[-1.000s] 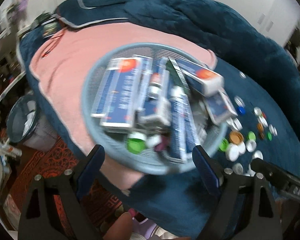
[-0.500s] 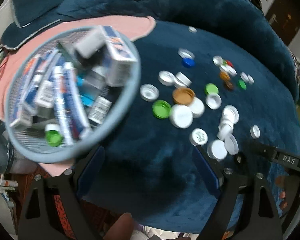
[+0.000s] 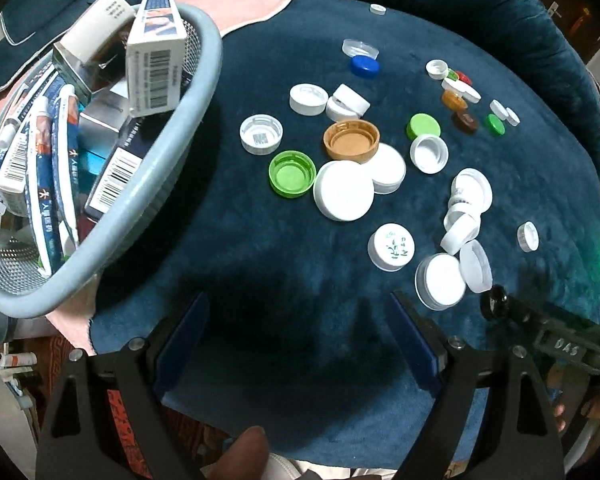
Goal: Organize objects
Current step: 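Grasp a printed white cap with the right tool while the left tool grasps a green-printed white cap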
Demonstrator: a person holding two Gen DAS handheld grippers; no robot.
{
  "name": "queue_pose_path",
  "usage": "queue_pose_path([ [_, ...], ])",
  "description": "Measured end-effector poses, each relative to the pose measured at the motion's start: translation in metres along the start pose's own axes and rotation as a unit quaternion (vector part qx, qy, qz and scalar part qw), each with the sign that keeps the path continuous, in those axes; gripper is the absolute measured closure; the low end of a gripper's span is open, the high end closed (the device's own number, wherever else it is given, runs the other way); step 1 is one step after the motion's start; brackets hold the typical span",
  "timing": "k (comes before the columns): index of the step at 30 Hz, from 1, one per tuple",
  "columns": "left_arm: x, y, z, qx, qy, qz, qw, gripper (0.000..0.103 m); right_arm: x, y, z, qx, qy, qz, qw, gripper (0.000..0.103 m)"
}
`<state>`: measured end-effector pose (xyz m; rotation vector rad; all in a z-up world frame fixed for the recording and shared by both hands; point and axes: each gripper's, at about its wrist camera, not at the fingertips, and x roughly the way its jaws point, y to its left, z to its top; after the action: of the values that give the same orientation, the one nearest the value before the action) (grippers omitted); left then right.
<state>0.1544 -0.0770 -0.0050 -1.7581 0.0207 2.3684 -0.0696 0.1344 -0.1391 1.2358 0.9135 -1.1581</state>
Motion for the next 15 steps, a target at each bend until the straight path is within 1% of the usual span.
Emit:
queue_pose_path([
  [1,-0.001,0.0,0.0,0.0,0.0,0.0,1.0,0.013,-0.005,0.001,0.001,0.0,-0.014,-0.002,1.0,0.0],
  [4,0.001,0.0,0.0,0.001,0.001,0.002,1.0,0.013,-0.028,0.011,0.01,-0.035,-0.094,-0.01,0.995,0.002],
  [5,0.002,0.001,0.0,0.002,0.002,0.003,1.0,0.013,-0.03,0.012,0.013,-0.04,-0.102,-0.01,0.994,0.002],
  [7,0.004,0.002,0.001,0.002,0.004,0.006,1.0,0.013,-0.027,0.013,0.022,-0.037,-0.1,0.001,0.994,0.005],
  [9,0.006,0.006,0.0,0.002,0.007,0.008,0.9999,0.013,-0.018,0.008,0.026,-0.031,-0.09,0.004,0.995,0.022],
  [11,0.007,0.009,0.0,0.003,0.006,0.007,1.0,0.013,-0.011,0.013,0.033,-0.034,-0.082,-0.008,0.996,0.033],
  [13,0.007,0.011,0.001,0.0,0.002,-0.004,1.0,0.013,-0.013,0.016,0.035,-0.04,-0.095,-0.018,0.995,0.054],
  [14,0.007,0.01,0.001,0.0,-0.001,-0.012,0.9999,0.013,-0.016,0.015,0.035,-0.04,-0.1,-0.022,0.994,0.072],
  [15,0.007,0.01,0.001,0.0,-0.003,-0.018,0.9998,0.013,-0.019,0.014,0.035,-0.039,-0.103,-0.022,0.994,0.072],
])
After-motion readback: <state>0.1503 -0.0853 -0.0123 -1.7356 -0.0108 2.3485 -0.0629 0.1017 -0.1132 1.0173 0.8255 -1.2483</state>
